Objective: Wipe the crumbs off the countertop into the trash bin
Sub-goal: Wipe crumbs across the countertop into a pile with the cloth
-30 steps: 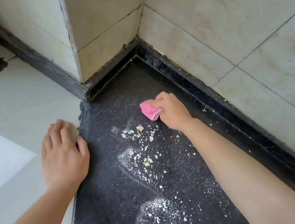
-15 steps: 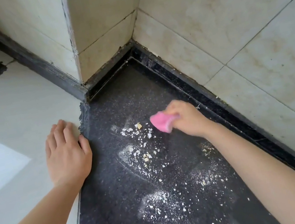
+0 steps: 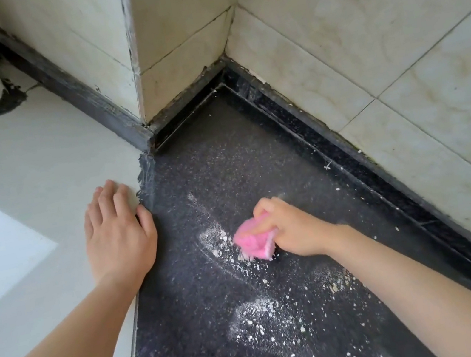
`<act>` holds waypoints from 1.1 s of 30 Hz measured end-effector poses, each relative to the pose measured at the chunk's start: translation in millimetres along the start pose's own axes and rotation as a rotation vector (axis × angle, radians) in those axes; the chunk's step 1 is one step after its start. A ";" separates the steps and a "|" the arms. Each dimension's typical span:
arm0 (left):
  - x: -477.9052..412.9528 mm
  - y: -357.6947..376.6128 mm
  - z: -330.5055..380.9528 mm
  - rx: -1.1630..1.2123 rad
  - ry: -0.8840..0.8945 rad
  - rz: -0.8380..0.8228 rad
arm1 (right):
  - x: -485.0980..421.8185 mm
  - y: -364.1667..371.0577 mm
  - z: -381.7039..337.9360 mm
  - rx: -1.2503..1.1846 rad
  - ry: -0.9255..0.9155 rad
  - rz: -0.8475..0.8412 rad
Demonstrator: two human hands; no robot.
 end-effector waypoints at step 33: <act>46.3 -26.5 -3.5 0.273 0.011 -0.136 | 94.7 16.8 -12.0 -0.172 0.165 -0.050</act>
Point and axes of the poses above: each hand's wrist, its own x-axis away from the middle knuckle, its own y-axis out of the palm, z = x × y, the point moved 5 cm from there along -x, towards the middle knuckle, and after that the axes turned 15 degrees about z, right-handed, at the moved point
